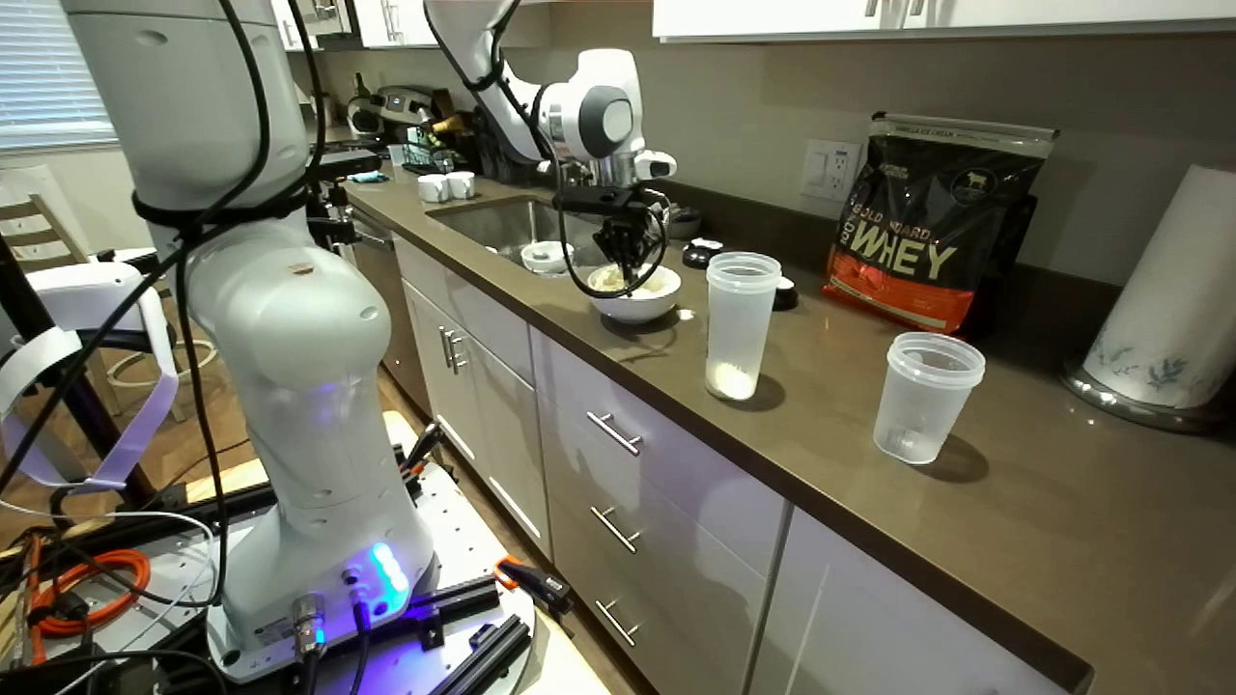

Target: Pick up the small scoop and scoop some powder from the bowl and put it in the plastic container to the right.

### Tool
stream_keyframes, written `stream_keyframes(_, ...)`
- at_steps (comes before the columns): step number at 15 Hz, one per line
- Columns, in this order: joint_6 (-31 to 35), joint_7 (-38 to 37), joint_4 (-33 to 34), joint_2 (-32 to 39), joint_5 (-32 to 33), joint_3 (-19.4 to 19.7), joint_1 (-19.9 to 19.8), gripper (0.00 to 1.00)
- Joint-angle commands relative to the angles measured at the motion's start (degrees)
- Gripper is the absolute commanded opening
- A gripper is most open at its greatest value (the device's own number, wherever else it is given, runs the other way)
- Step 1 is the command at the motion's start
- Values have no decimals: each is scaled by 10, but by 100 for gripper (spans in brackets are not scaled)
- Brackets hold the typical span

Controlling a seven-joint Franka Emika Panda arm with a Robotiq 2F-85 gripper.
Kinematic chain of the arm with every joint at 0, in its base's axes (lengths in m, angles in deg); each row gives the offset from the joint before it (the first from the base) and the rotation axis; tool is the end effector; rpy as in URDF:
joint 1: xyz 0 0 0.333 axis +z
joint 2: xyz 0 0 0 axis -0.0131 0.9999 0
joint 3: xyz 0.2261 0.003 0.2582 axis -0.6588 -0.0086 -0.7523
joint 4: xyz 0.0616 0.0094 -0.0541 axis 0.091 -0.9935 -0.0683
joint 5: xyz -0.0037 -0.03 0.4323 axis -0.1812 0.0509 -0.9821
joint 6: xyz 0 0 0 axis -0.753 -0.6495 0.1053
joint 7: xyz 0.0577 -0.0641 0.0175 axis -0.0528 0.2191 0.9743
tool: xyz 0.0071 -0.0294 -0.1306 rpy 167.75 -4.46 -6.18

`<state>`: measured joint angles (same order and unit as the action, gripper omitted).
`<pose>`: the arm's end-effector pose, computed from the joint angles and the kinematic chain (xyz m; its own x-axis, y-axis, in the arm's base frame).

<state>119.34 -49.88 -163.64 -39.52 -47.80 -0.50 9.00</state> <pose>0.5336 0.1526 0.3101 0.9652 0.2403 0.1036 0.2332 -0.9694 0.0761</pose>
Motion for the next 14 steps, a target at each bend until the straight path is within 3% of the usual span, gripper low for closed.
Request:
stream_keyframes(1, -24, 41, 5, -14, -24, -5, -8, 3)
stream_keyframes(10, -131, 98, 26, -37, -51, -3, -9, 3)
stream_keyframes(14, -133, 114, 33, -39, -79, 2, -11, 3)
